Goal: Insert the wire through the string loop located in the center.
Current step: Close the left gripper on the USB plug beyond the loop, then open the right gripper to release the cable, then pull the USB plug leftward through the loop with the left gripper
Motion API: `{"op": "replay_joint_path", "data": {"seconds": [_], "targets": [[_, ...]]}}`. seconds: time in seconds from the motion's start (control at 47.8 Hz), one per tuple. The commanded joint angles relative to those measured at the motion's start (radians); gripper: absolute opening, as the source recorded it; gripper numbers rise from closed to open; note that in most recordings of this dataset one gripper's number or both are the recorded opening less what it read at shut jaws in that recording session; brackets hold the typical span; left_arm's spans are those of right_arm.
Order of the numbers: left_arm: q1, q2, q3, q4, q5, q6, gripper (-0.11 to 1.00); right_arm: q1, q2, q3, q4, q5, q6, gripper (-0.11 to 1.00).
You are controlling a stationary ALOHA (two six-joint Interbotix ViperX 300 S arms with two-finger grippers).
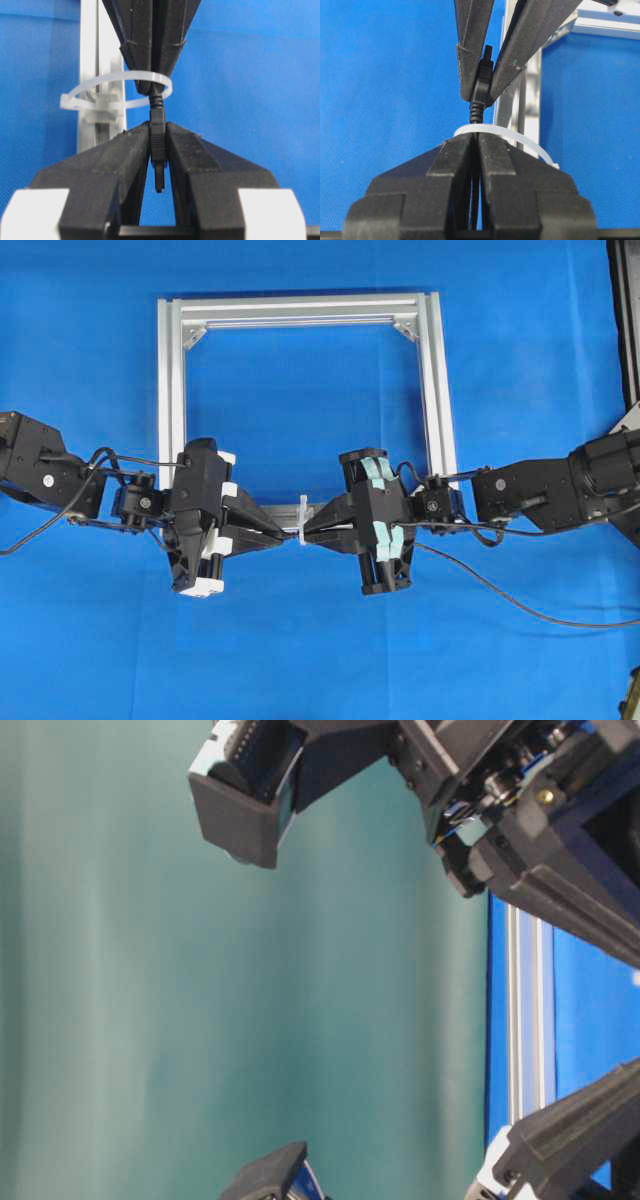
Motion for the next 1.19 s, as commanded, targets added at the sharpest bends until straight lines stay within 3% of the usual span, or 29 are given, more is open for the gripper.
{"op": "replay_joint_path", "data": {"seconds": [0.0, 0.188, 0.272, 0.355, 0.439, 0.648, 0.983, 1.171], "targets": [[-0.006, -0.012, -0.018, 0.002, -0.006, 0.000, 0.09, -0.005, -0.015, -0.012, -0.002, -0.003, -0.002, -0.02], [-0.006, -0.012, -0.018, 0.002, -0.006, 0.000, 0.09, -0.005, -0.015, -0.012, -0.006, 0.020, -0.006, -0.01], [-0.006, -0.012, -0.018, 0.002, -0.006, 0.000, 0.09, -0.005, -0.014, -0.014, -0.006, 0.021, -0.005, 0.06], [-0.006, -0.014, -0.018, 0.002, -0.006, 0.000, 0.09, -0.006, -0.014, -0.014, -0.005, 0.021, -0.003, 0.22], [-0.006, -0.014, -0.018, 0.002, -0.006, 0.000, 0.09, -0.006, -0.015, -0.015, -0.003, 0.021, -0.002, 0.45], [-0.006, -0.014, -0.017, 0.002, -0.005, 0.002, 0.09, -0.008, -0.014, -0.015, -0.002, 0.021, -0.002, 0.93], [-0.006, -0.020, -0.006, 0.003, -0.003, 0.002, 0.09, -0.008, -0.017, -0.014, -0.002, 0.021, -0.002, 0.93], [-0.011, -0.061, 0.064, 0.003, -0.005, 0.002, 0.09, -0.006, -0.029, 0.000, -0.002, 0.023, -0.002, 0.93]]}}
